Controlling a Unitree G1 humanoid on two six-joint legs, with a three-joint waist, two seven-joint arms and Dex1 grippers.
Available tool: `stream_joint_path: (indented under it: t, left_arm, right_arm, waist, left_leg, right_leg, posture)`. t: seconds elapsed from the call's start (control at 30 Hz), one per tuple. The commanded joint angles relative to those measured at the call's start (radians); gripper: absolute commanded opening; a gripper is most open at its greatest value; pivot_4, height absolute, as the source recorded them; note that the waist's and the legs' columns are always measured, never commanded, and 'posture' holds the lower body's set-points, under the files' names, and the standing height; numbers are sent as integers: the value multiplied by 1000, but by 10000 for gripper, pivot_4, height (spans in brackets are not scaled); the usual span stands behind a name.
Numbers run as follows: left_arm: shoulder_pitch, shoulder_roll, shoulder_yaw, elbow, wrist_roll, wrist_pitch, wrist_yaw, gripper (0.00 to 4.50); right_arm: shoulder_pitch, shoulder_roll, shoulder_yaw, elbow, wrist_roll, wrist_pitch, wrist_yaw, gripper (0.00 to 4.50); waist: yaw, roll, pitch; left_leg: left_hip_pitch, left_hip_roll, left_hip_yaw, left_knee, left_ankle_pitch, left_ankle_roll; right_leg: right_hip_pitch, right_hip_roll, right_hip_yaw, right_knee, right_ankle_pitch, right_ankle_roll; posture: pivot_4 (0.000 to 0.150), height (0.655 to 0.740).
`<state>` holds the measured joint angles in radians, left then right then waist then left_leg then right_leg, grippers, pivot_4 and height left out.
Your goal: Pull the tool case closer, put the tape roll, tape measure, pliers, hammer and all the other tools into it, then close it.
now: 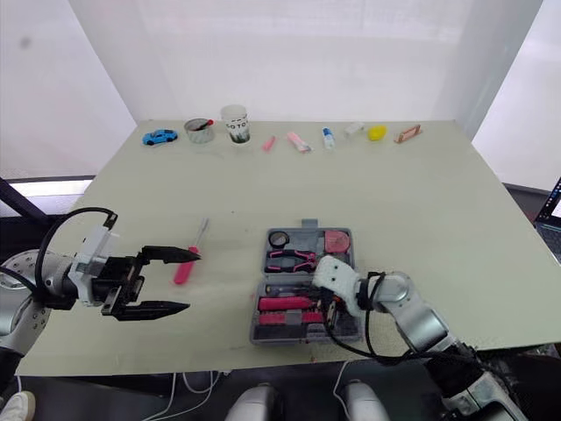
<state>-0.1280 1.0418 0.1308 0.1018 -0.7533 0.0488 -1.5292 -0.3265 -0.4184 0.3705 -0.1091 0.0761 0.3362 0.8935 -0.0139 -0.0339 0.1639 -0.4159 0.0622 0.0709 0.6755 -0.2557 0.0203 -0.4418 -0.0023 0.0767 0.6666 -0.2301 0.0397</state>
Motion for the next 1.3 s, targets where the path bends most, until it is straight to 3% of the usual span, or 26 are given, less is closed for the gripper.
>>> stream_joint_path:
  t: [0.03, 0.23, 0.43, 0.57, 0.77, 0.97, 1.3]
  left_arm:
    - [24, -24, 92, -30, -16, 75, 68, 45000]
    - [19, -109, 165, 0, 6, 127, 182, 45000]
    - [80, -194, 238, 63, 69, 107, 302, 45000]
    - [134, -225, 267, 60, 107, 72, 325, 45000]
    - [175, -258, 317, 85, 128, 42, 353, 45000]
    - [263, -363, 407, 115, 175, -71, 483, 45000]
    - [421, -449, 463, 43, 164, -91, 528, 45000]
  right_arm:
    - [38, 7, -140, -72, 103, -53, -25, 407]
    - [104, 23, -288, -95, 219, -95, -41, 407]
    - [195, -51, -458, -48, 272, -147, -46, 407]
    - [236, -75, -543, -32, 325, -116, -66, 13458]
    - [297, -97, -627, -24, 346, -136, -84, 44807]
    - [414, -91, -739, -54, 400, -140, -115, 44807]
    - [583, -68, -859, -64, 421, -223, -149, 44807]
  waist:
    - [-1, 0, 0]
    - [0, 0, 0]
    - [0, 0, 0]
    - [-2, 0, 0]
    - [-1, 0, 0]
    - [0, 0, -1]
    - [-1, 0, -7]
  left_leg:
    - [0, 0, 0, 0, 0, 0]
    - [0, 0, 0, 0, 0, 0]
    - [0, 0, 0, 0, 0, 0]
    - [1, 0, 0, 0, 0, 0]
    - [2, 0, 1, 0, 0, 0]
    - [2, 0, 1, 0, 0, 0]
    - [4, 0, 1, 0, 0, 0]
  right_leg:
    - [0, 0, 0, 0, 0, 0]
    - [0, 0, 0, 0, 0, 0]
    - [0, 0, 1, 0, 0, 0]
    - [1, 0, 1, 0, 0, 0]
    - [1, 0, 1, 2, 0, 0]
    - [1, 0, 2, 1, 0, 0]
    - [3, 0, 2, 1, -1, -1]
  posture:
    - [1500, 7400]
    - [1500, 7400]
    - [1500, 7400]
    - [1500, 7400]
    - [1500, 7400]
    - [1500, 7400]
    - [1500, 7400]
